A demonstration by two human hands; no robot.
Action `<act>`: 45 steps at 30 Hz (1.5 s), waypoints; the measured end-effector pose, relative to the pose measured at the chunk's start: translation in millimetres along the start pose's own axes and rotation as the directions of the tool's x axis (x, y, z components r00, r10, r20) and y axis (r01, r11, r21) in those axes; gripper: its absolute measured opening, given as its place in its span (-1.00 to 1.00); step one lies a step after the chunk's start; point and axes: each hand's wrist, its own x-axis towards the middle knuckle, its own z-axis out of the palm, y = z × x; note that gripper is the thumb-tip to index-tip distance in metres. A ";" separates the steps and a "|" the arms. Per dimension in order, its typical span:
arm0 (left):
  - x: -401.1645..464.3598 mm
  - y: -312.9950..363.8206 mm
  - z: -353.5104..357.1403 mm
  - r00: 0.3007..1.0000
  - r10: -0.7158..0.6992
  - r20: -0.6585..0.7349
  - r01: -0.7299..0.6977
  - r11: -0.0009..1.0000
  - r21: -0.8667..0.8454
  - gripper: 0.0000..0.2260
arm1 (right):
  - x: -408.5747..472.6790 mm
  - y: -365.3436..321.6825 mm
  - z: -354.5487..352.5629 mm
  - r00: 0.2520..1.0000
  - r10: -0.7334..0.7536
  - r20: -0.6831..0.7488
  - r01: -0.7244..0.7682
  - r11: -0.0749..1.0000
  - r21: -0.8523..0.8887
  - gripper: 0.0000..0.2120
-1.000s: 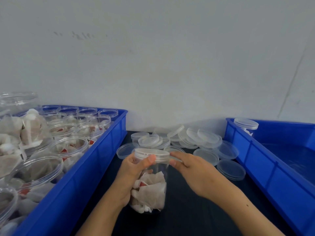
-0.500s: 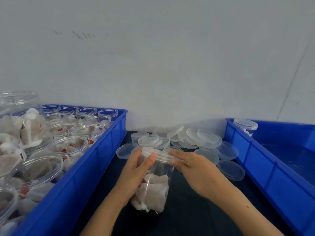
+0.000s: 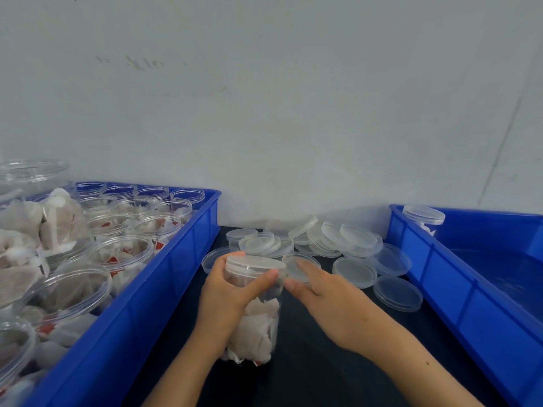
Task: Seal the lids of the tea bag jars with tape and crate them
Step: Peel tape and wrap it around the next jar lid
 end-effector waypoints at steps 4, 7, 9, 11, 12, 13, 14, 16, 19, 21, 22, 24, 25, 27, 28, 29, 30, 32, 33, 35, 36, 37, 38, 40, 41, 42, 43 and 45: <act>2.6 -1.2 -3.1 0.996 -0.045 0.080 0.053 0.994 -0.100 -0.34 | -0.8 2.1 -3.1 0.998 0.047 0.033 -0.041 0.985 -0.170 -0.57; 3.4 -1.2 -3.1 0.985 -0.080 0.153 0.100 0.986 -0.131 -0.37 | -0.2 3.7 -3.4 1.000 0.016 0.005 -0.015 0.980 -0.196 -0.61; 4.9 -2.1 -3.7 0.980 -0.107 0.166 0.131 0.981 -0.141 -0.37 | 0.3 4.4 -3.1 1.000 -0.020 -0.017 0.016 0.983 -0.183 -0.65; 5.8 -2.6 -4.8 0.977 -0.115 0.178 0.142 0.979 -0.145 -0.32 | 0.9 4.8 -3.3 0.998 -0.047 -0.039 0.040 0.987 -0.156 -0.68; 6.2 -2.9 -5.4 0.976 -0.112 0.184 0.140 0.980 -0.144 -0.29 | 1.4 5.3 -3.4 0.997 -0.057 -0.050 0.049 0.988 -0.144 -0.69; 6.6 -3.0 -5.9 0.976 -0.108 0.190 0.136 0.981 -0.140 -0.27 | 2.3 6.2 -3.5 0.996 -0.065 -0.061 0.056 0.989 -0.136 -0.70; 7.0 -2.8 -6.2 0.974 -0.103 0.200 0.132 0.982 -0.136 -0.27 | 3.4 7.3 -3.8 0.995 -0.070 -0.068 0.061 0.989 -0.133 -0.70; 7.5 -2.8 -6.8 0.970 -0.093 0.224 0.125 0.983 -0.134 -0.26 | 4.9 9.2 -4.5 0.994 -0.080 -0.079 0.069 0.988 -0.136 -0.70; 9.2 -4.1 -8.2 0.965 -0.081 0.248 0.118 0.984 -0.137 -0.27 | 6.3 11.0 -6.7 0.990 -0.090 -0.105 0.074 0.987 -0.144 -0.70; 9.3 -5.0 -8.8 0.962 -0.072 0.263 0.112 0.984 -0.141 -0.27 | 7.5 12.2 -7.0 0.988 -0.097 -0.116 0.081 0.987 -0.137 -0.71; 9.6 -5.5 -8.9 0.961 -0.068 0.267 0.109 0.983 -0.144 -0.27 | 8.1 12.8 -6.7 0.988 -0.103 -0.115 0.088 0.987 -0.133 -0.71; 9.8 -6.3 -9.1 0.960 -0.061 0.272 0.108 0.981 -0.163 -0.26 | 9.4 13.0 -5.5 0.987 -0.116 -0.108 0.104 0.988 -0.117 -0.72; 9.6 -6.4 -9.4 0.959 -0.058 0.278 0.109 0.978 -0.175 -0.25 | 9.9 13.2 -4.9 0.987 -0.122 -0.107 0.111 0.988 -0.105 -0.72; 9.3 -6.6 -9.9 0.957 -0.046 0.288 0.104 0.976 -0.190 -0.23 | 11.8 14.2 -3.4 0.986 -0.126 -0.110 0.116 0.989 -0.094 -0.71; 9.3 -6.7 -9.7 0.956 -0.041 0.290 0.103 0.974 -0.202 -0.20 | 13.1 14.9 -2.7 0.986 -0.121 -0.112 0.110 0.989 -0.098 -0.69; 9.1 -6.7 -9.2 0.957 -0.041 0.287 0.107 0.970 -0.217 -0.16 | 14.4 15.9 -2.3 0.988 -0.109 -0.111 0.099 0.990 -0.097 -0.65; 8.8 -6.8 -8.7 0.960 -0.044 0.278 0.109 0.969 -0.224 -0.13 | 15.9 17.2 -1.8 0.990 -0.095 -0.106 0.085 0.992 -0.089 -0.60; 6.8 -5.5 -6.1 0.962 -0.051 0.268 0.110 0.972 -0.207 -0.18 | 19.7 21.1 -0.7 0.993 -0.082 -0.090 0.078 0.996 -0.040 -0.56; 5.2 -4.0 -4.0 0.962 -0.055 0.266 0.111 0.974 -0.198 -0.22 | 21.5 23.0 -0.2 0.993 -0.082 -0.084 0.082 0.997 -0.004 -0.57; 1.0 -1.3 0.9 0.973 -0.049 0.225 0.090 0.980 -0.177 -0.32 | 23.5 25.9 0.2 0.994 -0.073 -0.082 0.077 0.996 0.051 -0.59; -1.5 -0.3 2.7 0.983 -0.030 0.182 0.057 0.988 -0.145 -0.40 | 23.9 27.1 0.4 0.994 -0.066 -0.084 0.071 0.995 0.064 -0.59; -4.4 1.2 4.1 0.990 -0.002 0.139 0.015 0.996 -0.089 -0.43 | 24.3 27.8 0.9 0.994 -0.062 -0.088 0.068 0.995 0.070 -0.59; -7.0 2.8 5.8 0.994 0.025 0.105 -0.024 1.000 -0.013 -0.36 | 24.1 27.5 1.6 0.994 -0.061 -0.093 0.067 0.995 0.068 -0.59; -11.6 5.9 10.4 0.997 0.060 0.055 -0.069 0.983 0.171 -0.01 | 23.1 25.7 5.0 0.993 -0.065 -0.101 0.069 0.997 0.041 -0.60; -13.4 8.9 12.3 0.997 0.073 0.022 -0.076 0.960 0.268 0.12 | 22.5 24.2 7.5 0.993 -0.065 -0.101 0.067 0.998 0.016 -0.61; -14.2 11.3 13.1 0.996 0.090 -0.014 -0.080 0.937 0.340 0.18 | 21.6 22.5 9.8 0.993 -0.064 -0.100 0.063 0.998 -0.015 -0.60; -13.7 12.7 13.1 0.995 0.096 -0.039 -0.073 0.921 0.383 0.20 | 20.7 21.0 11.6 0.993 -0.067 -0.102 0.063 0.997 -0.045 -0.60; -11.6 14.1 11.3 0.994 0.091 -0.058 -0.058 0.905 0.421 0.17 | 17.8 18.2 13.8 0.990 -0.080 -0.114 0.070 0.994 -0.083 -0.59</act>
